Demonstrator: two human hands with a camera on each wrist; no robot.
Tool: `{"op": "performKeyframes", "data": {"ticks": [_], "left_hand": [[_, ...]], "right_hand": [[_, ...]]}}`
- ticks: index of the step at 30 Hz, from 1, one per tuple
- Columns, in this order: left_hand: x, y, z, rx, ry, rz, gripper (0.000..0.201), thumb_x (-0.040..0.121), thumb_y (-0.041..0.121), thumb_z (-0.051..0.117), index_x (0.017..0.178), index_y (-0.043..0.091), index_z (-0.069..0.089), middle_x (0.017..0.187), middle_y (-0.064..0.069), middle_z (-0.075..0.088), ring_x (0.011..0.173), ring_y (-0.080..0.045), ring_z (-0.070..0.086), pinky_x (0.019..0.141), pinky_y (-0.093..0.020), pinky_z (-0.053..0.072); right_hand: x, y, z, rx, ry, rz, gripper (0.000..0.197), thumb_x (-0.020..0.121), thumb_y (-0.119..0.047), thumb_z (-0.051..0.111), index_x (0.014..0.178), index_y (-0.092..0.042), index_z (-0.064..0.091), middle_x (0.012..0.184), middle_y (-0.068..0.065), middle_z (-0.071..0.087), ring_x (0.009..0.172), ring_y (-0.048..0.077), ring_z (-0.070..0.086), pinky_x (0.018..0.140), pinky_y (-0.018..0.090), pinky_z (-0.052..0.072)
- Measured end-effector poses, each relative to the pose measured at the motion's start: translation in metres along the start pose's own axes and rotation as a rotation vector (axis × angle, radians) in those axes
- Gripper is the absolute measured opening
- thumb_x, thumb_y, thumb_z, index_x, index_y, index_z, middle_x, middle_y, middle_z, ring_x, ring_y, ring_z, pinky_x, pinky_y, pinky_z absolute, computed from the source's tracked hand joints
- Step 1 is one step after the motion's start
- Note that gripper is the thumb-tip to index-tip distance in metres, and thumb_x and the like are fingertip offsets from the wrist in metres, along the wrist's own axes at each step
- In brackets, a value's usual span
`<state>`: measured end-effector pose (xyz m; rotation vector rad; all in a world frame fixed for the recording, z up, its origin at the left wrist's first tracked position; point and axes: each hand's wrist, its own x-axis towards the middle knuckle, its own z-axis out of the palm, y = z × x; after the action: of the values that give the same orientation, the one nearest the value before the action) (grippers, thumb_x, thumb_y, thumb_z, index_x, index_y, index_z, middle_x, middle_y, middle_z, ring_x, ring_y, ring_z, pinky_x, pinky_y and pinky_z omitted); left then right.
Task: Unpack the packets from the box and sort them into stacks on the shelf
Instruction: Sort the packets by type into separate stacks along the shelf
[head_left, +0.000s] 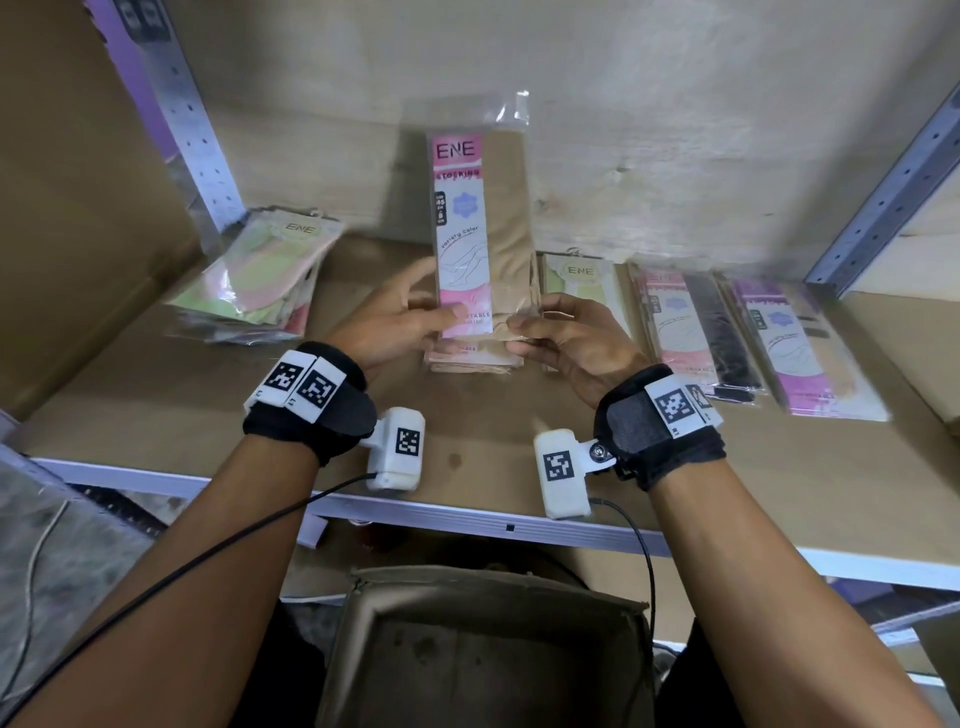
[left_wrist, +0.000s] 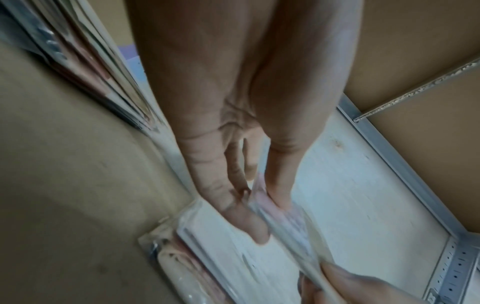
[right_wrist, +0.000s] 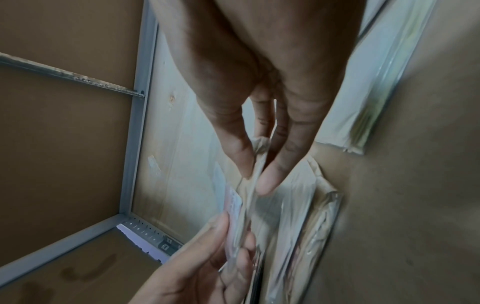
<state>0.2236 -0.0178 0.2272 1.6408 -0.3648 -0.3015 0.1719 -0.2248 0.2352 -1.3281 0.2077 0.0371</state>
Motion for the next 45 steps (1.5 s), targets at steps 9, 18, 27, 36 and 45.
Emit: {"op": "performKeyframes", "data": {"ticks": [9, 18, 27, 36, 45], "left_hand": [[0.007, -0.002, -0.002, 0.18, 0.207, 0.06, 0.038, 0.085, 0.011, 0.077, 0.123, 0.014, 0.07, 0.106, -0.006, 0.075, 0.101, -0.023, 0.071, 0.078, -0.031, 0.06], [0.011, -0.01, -0.004, 0.265, 0.213, -0.102, 0.034, 0.077, 0.001, 0.081, 0.111, 0.004, 0.074, 0.101, -0.013, 0.075, 0.086, -0.023, 0.071, 0.072, -0.029, 0.059], [0.018, -0.018, -0.009, 0.319, 0.216, -0.179, 0.044, 0.074, 0.008, 0.086, 0.115, 0.004, 0.071, 0.094, -0.007, 0.075, 0.074, -0.017, 0.071, 0.072, -0.026, 0.058], [0.015, -0.014, -0.006, 0.314, 0.194, -0.188, 0.047, 0.077, 0.006, 0.083, 0.121, -0.002, 0.068, 0.109, -0.015, 0.074, 0.095, -0.025, 0.072, 0.085, -0.033, 0.058], [0.011, -0.01, -0.005, 0.308, 0.193, -0.194, 0.048, 0.078, 0.003, 0.082, 0.122, -0.003, 0.066, 0.113, -0.015, 0.073, 0.092, -0.022, 0.072, 0.075, -0.022, 0.061]], "right_hand": [[0.011, 0.005, 0.0, -0.16, 0.051, 0.041, 0.042, 0.078, 0.004, 0.077, 0.116, 0.008, 0.061, 0.094, 0.019, 0.07, 0.074, 0.03, 0.067, 0.065, 0.029, 0.059], [0.017, 0.009, -0.005, -0.413, 0.066, 0.056, 0.046, 0.079, 0.005, 0.075, 0.122, 0.009, 0.059, 0.081, 0.017, 0.067, 0.06, 0.022, 0.062, 0.056, 0.022, 0.051], [0.021, 0.011, -0.006, -0.55, 0.076, 0.077, 0.043, 0.08, 0.002, 0.075, 0.121, 0.003, 0.06, 0.079, 0.016, 0.067, 0.069, 0.023, 0.06, 0.061, 0.026, 0.05], [0.023, 0.013, -0.008, -0.583, 0.076, 0.067, 0.041, 0.079, 0.0, 0.076, 0.118, 0.0, 0.063, 0.079, 0.012, 0.071, 0.068, 0.021, 0.066, 0.07, 0.027, 0.054], [0.023, 0.014, -0.01, -0.608, 0.077, 0.053, 0.044, 0.076, -0.003, 0.078, 0.118, -0.001, 0.064, 0.091, 0.017, 0.074, 0.072, 0.022, 0.067, 0.088, 0.039, 0.058]]}}
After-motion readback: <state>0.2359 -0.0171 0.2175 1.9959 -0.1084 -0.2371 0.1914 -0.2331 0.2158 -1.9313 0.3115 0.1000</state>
